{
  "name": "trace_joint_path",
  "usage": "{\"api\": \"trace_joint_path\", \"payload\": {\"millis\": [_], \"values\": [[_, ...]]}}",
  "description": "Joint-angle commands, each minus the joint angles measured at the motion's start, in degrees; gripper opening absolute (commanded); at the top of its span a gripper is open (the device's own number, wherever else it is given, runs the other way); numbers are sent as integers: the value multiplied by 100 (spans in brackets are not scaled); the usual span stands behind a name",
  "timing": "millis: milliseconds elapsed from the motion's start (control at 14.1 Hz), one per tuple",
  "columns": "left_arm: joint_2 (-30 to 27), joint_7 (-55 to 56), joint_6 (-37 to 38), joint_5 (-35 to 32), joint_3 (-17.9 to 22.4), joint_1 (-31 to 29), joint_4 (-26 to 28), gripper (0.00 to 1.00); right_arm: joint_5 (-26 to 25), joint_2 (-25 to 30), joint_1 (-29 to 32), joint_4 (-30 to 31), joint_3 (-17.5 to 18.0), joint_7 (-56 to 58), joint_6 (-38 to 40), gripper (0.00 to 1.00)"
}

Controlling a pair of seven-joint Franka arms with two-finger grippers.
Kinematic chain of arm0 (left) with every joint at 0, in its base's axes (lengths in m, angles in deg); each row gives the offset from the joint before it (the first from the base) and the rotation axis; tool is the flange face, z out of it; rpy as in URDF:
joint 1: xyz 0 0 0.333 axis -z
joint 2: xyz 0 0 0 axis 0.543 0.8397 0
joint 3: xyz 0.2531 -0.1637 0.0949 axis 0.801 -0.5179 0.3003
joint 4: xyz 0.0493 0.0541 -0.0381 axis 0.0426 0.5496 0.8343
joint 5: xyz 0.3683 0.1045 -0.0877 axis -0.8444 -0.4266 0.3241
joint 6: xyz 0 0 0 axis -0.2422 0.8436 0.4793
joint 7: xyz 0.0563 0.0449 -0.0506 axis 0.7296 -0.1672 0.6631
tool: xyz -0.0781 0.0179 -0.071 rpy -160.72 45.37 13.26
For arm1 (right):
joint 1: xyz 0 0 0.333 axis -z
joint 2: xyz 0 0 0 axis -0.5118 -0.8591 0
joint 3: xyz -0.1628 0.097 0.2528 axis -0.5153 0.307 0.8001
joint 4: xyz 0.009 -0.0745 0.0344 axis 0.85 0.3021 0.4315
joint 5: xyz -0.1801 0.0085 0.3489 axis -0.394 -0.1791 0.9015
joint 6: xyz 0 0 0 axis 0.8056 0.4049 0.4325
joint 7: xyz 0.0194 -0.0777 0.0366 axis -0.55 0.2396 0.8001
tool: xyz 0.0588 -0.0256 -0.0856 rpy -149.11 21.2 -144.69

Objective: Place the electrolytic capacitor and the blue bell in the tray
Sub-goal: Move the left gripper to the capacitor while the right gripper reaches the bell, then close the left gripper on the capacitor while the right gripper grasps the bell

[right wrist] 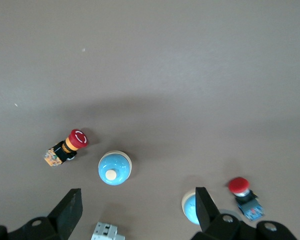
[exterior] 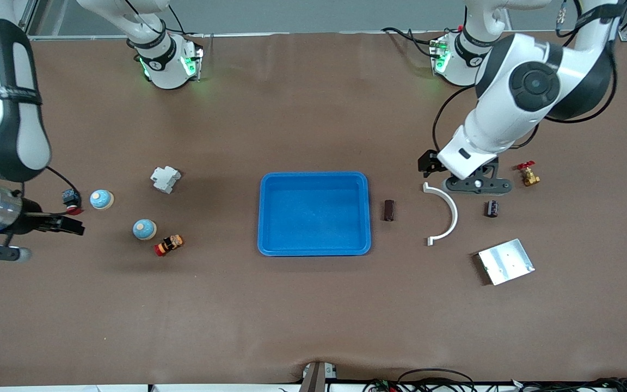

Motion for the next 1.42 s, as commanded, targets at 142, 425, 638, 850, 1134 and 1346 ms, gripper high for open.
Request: {"api": "trace_joint_path", "payload": {"millis": [142,425,638,850,1134,1346], "values": [[508,258,-716,27,-115,122,149,100,3,98,-330,1084,18,38,-1000,100],[1062,601,-1218,-350,-115,280,140,100,12,-349,-497,1269,18,134,-1456,100],[1326,962,-1342,-763,-115,439,140,100,12,-579,-515,1559,27,213,-2003,100],[1528,1111,-1657,-808,-115,474,140,100,12,-772,-532,1568,44,222,-2284,100],[1678,1112,-1930,-808,-115,466,166,100,47,-816,-506,1638,88,222,-2311,100],[1836,1120,-2150,-817,-115,466,227,100,82,-834,-488,1700,202,205,-2329,100]]}}
